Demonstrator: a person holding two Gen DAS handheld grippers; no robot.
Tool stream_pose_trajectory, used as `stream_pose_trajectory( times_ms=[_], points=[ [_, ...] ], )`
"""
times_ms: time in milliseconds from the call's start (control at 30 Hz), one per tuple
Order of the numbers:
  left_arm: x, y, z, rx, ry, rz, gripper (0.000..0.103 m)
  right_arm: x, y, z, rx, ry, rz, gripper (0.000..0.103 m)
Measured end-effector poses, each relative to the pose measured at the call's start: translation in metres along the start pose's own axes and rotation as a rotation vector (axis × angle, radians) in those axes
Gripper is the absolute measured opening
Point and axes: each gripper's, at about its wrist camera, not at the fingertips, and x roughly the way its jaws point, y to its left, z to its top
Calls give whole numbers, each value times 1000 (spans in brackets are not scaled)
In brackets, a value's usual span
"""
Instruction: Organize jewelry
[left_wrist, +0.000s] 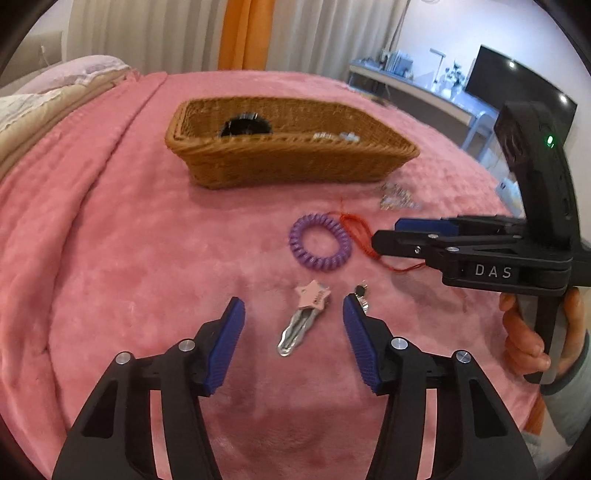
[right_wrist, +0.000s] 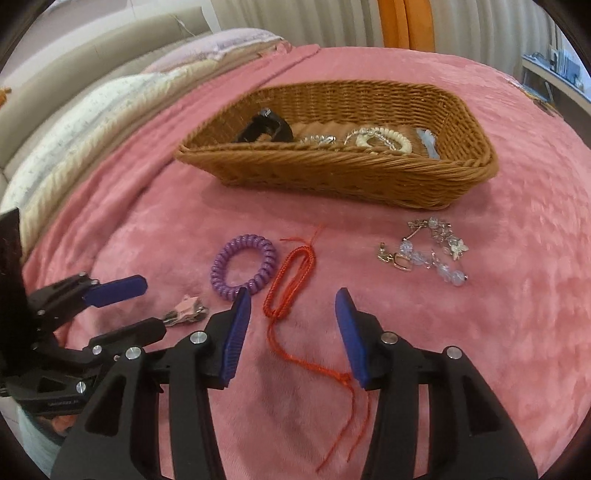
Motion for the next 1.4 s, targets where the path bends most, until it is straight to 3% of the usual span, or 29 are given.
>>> stream_pose_trajectory(
  times_ms=[133,200,400,533,733,900,1033,1400],
  points=[
    [14,-11,0,44,48,26,45,12,9,2,-24,10,-42,38],
    [18,-17,1,69,56,45,34,16,13,3,-43,8,-73,38],
    [21,-24,0,94,52,79,15,20,23,-2,-105,-9,-131,37],
    [20,-20,0,79,42,67,15,18,18,-3,-98,-16,-119,32],
    [19,-21,-2,75,26,76,15,14,17,-7,-100,-33,-127,12],
    [17,-18,-3,60,11,67,14,3,7,-12,-77,-55,-102,10],
    [13,-13,-4,33,-11,58,14,-20,-3,-17,-41,-149,-46,10],
    [-27,-12,5,-45,-175,-55,14,-66,-8,-13,-30,-252,-24,10]
  ],
)
